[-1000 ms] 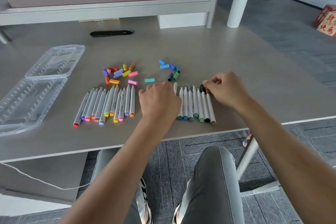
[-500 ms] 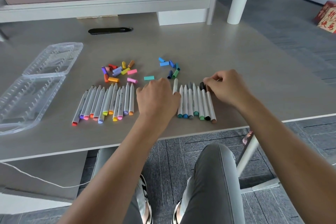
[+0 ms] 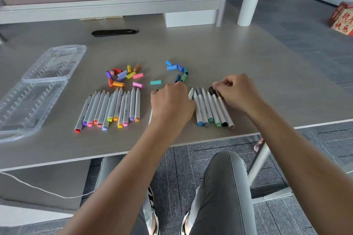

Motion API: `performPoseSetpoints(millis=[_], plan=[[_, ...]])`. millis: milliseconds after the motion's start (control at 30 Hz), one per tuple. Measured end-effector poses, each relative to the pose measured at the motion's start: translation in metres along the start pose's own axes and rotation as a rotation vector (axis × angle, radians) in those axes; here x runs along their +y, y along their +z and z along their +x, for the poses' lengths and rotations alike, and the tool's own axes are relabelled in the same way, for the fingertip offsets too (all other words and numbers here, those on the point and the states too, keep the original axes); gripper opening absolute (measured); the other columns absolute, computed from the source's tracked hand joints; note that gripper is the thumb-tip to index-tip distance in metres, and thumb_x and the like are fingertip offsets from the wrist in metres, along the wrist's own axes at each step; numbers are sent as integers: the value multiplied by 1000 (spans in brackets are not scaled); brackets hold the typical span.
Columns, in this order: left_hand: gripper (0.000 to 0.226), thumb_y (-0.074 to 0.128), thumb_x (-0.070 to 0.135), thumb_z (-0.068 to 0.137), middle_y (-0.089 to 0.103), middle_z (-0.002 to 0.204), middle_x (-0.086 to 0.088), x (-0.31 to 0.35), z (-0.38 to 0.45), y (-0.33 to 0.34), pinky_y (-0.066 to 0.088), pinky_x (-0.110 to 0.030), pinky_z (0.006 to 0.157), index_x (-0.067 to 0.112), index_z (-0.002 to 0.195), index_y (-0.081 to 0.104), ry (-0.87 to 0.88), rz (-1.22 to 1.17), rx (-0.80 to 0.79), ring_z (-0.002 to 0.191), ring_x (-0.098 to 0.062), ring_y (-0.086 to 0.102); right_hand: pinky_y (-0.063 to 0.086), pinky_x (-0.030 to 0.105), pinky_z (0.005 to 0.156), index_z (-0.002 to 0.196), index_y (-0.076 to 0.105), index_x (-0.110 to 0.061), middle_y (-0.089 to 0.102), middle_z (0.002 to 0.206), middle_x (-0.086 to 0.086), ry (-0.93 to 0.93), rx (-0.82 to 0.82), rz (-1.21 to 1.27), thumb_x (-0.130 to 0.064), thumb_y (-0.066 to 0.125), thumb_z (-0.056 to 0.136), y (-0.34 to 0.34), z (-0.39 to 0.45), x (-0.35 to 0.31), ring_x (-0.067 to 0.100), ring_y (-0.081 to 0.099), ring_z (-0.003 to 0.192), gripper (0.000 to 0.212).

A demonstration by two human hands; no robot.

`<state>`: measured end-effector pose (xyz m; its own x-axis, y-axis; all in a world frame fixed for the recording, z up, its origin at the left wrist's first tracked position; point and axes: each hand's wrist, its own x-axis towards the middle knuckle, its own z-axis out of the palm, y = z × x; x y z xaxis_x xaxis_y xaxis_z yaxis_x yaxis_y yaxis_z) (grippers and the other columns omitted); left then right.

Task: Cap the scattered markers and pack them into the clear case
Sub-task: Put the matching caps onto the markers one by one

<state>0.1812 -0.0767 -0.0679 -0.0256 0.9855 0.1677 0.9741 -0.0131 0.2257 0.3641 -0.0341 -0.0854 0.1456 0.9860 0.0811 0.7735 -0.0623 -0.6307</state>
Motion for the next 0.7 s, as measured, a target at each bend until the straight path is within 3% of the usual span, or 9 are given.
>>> performPoseSetpoints(millis=[133,233,300,400,500,567,633,700], plan=[[35,64,25,86,44,64,2,4,3,-2,32,-33,67,19,67,35,6,31,-21,55,-16,38,60,43,82,79,71,-24,70,78,-5,18,-2,19,-52,68,90,-2,0,-1,20,68,81,31],[36,60,31,88,46,64,0,4,2,-9,33,-31,59,14,65,39,-9,-77,-9,55,-18,42,59,40,80,79,71,-22,69,78,-4,11,-3,11,-48,68,92,-3,0,-3,20,67,79,30],[36,54,31,88,47,58,0,1,1,-14,30,-30,51,10,62,41,-68,-269,24,52,-23,44,61,41,76,79,71,-19,70,73,0,3,7,24,-44,68,93,-2,1,-3,21,68,72,29],[37,48,29,90,34,49,5,-7,-2,-21,27,-28,50,16,59,33,-197,-732,23,52,-19,30,64,44,60,81,70,-14,70,62,8,-12,-14,106,-35,68,95,1,1,-5,25,70,53,26],[23,45,24,93,47,67,-10,-14,-5,-27,34,-28,53,13,73,45,-385,-1276,-153,52,-21,37,59,33,46,90,68,-8,73,69,11,-5,-56,147,-28,65,100,4,3,-10,20,69,47,22],[22,48,17,95,54,72,-18,-20,-6,-26,35,-29,48,8,76,52,-459,-1504,-257,47,-23,43,61,36,52,92,68,-10,73,73,9,-4,-54,127,-27,65,100,8,7,-17,22,71,53,19],[20,50,13,97,59,70,-17,-24,-5,-24,41,-28,44,1,86,61,-476,-1609,-298,46,-22,49,63,38,66,91,71,-15,73,72,4,-29,-5,76,-29,68,97,11,15,-25,23,72,62,16],[23,49,10,98,62,67,-14,-27,-5,-23,45,-28,44,-6,102,65,-479,-1659,-321,49,-22,53,60,34,71,91,74,-19,72,72,-2,-57,26,37,-31,70,95,15,27,-34,18,70,66,14]])
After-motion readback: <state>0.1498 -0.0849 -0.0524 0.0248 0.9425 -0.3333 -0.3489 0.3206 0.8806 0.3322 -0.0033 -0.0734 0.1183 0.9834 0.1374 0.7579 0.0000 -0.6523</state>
